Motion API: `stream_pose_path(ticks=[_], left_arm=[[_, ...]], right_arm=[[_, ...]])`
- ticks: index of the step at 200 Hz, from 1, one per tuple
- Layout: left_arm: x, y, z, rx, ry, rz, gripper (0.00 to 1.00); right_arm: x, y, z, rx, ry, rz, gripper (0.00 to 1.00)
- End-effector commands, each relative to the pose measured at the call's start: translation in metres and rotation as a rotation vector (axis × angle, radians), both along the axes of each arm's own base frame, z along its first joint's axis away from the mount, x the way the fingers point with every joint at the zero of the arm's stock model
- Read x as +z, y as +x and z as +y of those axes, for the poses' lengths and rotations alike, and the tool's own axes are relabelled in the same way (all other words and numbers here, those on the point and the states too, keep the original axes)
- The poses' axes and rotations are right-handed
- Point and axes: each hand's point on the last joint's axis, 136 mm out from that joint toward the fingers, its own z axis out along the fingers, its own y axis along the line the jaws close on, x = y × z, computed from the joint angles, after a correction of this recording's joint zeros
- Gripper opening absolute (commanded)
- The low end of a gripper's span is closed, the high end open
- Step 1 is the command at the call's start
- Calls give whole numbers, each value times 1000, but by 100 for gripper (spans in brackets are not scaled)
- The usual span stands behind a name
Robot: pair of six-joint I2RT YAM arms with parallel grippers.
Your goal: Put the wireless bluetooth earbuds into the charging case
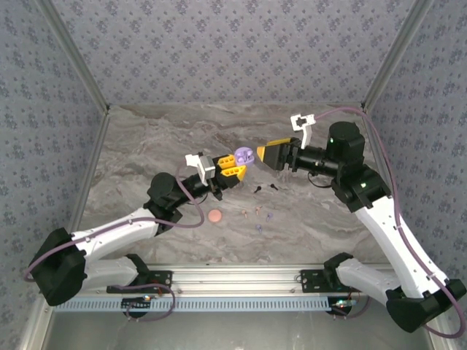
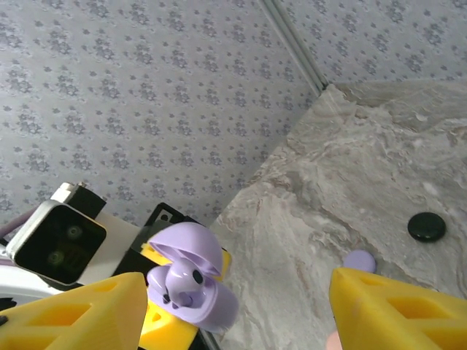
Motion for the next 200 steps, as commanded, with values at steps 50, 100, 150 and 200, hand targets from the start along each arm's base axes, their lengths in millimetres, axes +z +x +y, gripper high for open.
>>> stream_pose_path(ticks=[50, 100, 150, 200], left_arm=[[34, -8, 4, -21, -77, -92, 0], [32, -5, 3, -13, -74, -86, 0], [29, -6, 2, -24, -63, -74, 0], [22, -4, 0, -32, -54, -49, 0]], right_arm=[[3, 0, 11, 28, -6, -4, 66], [-5, -3, 15, 46, -19, 15, 66], [10, -9, 9, 41, 10, -38, 68], [9, -16, 31, 166, 48, 4, 72]])
